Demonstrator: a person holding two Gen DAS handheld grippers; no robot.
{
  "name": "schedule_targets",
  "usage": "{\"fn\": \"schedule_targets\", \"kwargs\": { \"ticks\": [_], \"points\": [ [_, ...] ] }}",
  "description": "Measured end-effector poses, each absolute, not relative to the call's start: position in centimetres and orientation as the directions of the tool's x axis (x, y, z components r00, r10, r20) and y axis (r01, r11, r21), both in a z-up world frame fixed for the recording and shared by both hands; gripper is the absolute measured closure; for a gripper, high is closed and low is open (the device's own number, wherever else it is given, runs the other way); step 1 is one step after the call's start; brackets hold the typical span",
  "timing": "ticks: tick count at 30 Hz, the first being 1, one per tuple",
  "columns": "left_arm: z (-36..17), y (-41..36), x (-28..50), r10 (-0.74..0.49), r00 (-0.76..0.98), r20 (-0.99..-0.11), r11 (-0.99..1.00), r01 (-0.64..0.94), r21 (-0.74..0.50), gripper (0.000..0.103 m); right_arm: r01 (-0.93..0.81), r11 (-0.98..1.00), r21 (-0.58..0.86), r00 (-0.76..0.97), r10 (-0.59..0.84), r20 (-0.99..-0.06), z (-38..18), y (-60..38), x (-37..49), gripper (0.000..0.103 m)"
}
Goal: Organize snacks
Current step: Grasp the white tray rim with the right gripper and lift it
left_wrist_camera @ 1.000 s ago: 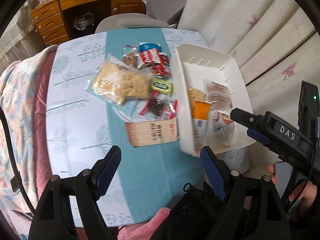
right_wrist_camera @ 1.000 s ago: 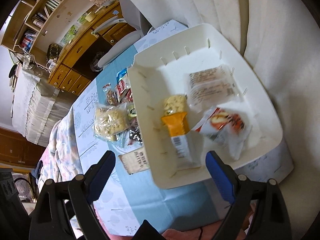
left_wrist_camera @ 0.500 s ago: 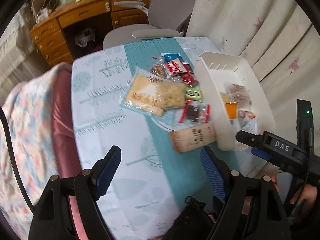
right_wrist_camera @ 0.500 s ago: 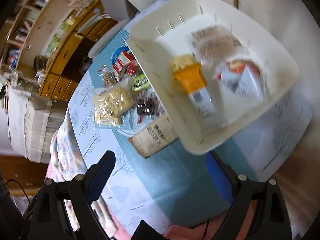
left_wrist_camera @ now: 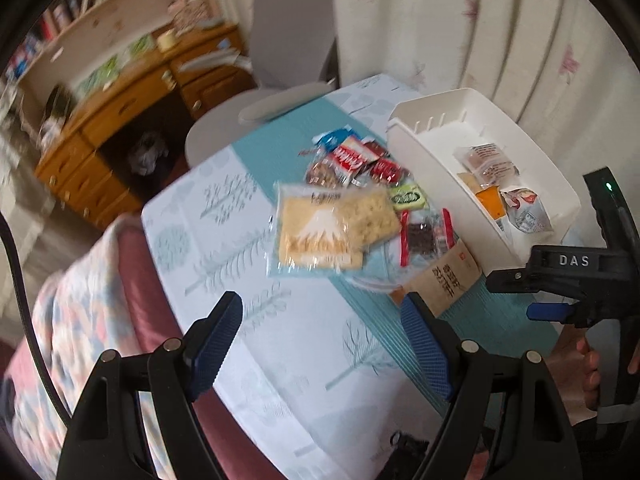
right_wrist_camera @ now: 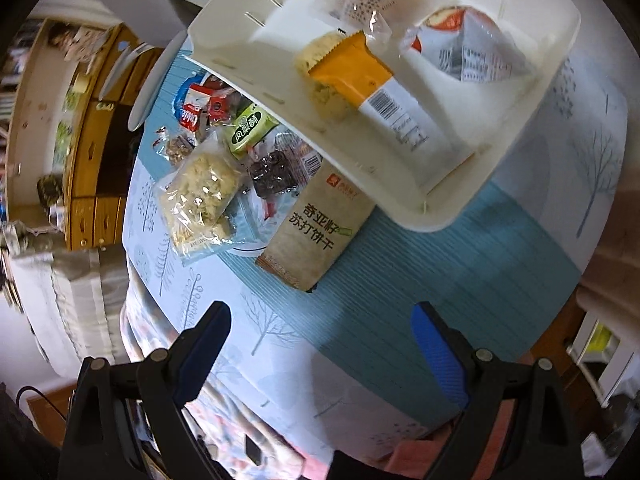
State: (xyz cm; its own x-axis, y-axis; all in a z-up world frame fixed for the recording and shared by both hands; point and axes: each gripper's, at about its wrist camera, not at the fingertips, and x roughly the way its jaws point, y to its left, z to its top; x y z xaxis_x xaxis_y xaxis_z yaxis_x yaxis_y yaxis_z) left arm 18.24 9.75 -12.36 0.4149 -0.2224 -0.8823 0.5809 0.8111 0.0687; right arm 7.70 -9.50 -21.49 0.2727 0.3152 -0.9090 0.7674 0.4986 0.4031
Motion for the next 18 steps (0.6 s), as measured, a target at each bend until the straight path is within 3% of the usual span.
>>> {"fn": "schedule_targets", "kwargs": {
  "ticks": [9,18],
  "points": [
    [-14.4,6.7,19.9,-0.312,0.443,-0.84,0.647,0.747,0.154,0.023,0.839,0.345,0.421,0.315,0.325,-0.892,-23.4,-9.4,8.7,0.011],
    [-18.1,3.3,22.4,-0.317,0.429,-0.846,0.464,0.848,0.256,0.023,0.873,0.206,0.442,0.349,0.368,-0.862,-26.6,-9.9,9.7,0.011]
  ]
}}
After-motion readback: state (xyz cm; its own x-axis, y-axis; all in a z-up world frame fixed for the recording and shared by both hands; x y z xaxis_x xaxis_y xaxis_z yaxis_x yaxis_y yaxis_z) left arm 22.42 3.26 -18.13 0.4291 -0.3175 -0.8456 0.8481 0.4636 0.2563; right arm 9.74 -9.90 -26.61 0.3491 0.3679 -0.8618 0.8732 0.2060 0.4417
